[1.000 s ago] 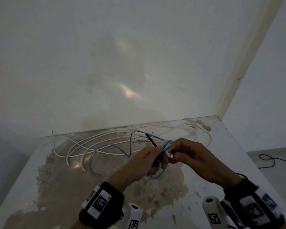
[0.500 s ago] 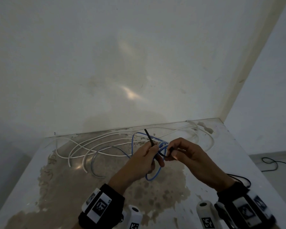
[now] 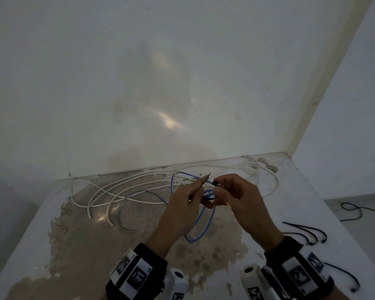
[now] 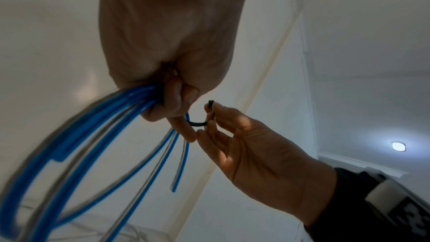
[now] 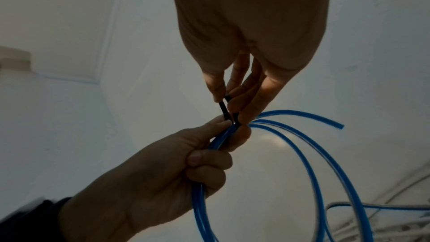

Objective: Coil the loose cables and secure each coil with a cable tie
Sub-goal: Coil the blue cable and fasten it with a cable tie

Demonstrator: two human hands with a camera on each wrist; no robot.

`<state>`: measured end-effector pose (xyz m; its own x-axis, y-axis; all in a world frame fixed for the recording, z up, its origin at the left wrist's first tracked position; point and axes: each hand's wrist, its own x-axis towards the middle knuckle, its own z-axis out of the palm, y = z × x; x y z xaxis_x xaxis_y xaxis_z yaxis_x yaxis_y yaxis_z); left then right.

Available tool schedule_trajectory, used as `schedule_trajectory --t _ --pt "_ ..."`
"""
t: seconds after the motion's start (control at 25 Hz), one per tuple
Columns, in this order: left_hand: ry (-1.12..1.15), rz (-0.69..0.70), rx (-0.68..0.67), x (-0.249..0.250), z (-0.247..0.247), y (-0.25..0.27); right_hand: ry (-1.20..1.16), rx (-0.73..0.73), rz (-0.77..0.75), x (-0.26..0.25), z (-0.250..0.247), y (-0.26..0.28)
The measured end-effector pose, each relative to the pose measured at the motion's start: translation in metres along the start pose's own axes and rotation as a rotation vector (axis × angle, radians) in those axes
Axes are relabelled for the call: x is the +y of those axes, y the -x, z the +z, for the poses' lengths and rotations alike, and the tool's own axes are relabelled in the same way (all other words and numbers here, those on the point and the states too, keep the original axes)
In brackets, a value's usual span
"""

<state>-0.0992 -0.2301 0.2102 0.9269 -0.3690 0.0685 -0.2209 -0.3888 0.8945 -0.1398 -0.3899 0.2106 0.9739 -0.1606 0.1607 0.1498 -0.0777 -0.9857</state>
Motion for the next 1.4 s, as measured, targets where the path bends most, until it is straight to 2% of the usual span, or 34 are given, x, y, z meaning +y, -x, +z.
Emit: schedule_trajectory --t 0.12,0.24,0.4,0.56,0.72,0.96,1.4 --pt "0.041 -0.030 -0.004 -0.001 -0.001 0.001 -0.011 0.099 -0.023 -0.003 0.000 0.001" --pt "-0.024 -0.049 0.002 0.000 0.000 0.000 0.006 0.141 -0.084 -0.007 0.002 0.004" --pt "-0.178 0.017 0.004 0.004 0.004 0.001 0.031 0.166 -0.146 -0.008 0.005 0.004" --pt "-0.273 0.104 -0.007 0.003 0.008 0.004 0.116 0.121 -0.189 -0.005 0.005 0.004" --pt "-0.282 0.098 0.012 0.002 0.008 0.005 0.106 0.114 -0.171 -0.002 0.004 0.004" --pt "-0.295 0.138 0.063 0.011 0.009 0.008 -0.080 0.143 -0.103 -0.005 0.000 0.004" --pt "-0.421 0.178 0.049 0.016 0.009 0.007 -0.121 0.156 -0.066 -0.003 -0.004 0.006"
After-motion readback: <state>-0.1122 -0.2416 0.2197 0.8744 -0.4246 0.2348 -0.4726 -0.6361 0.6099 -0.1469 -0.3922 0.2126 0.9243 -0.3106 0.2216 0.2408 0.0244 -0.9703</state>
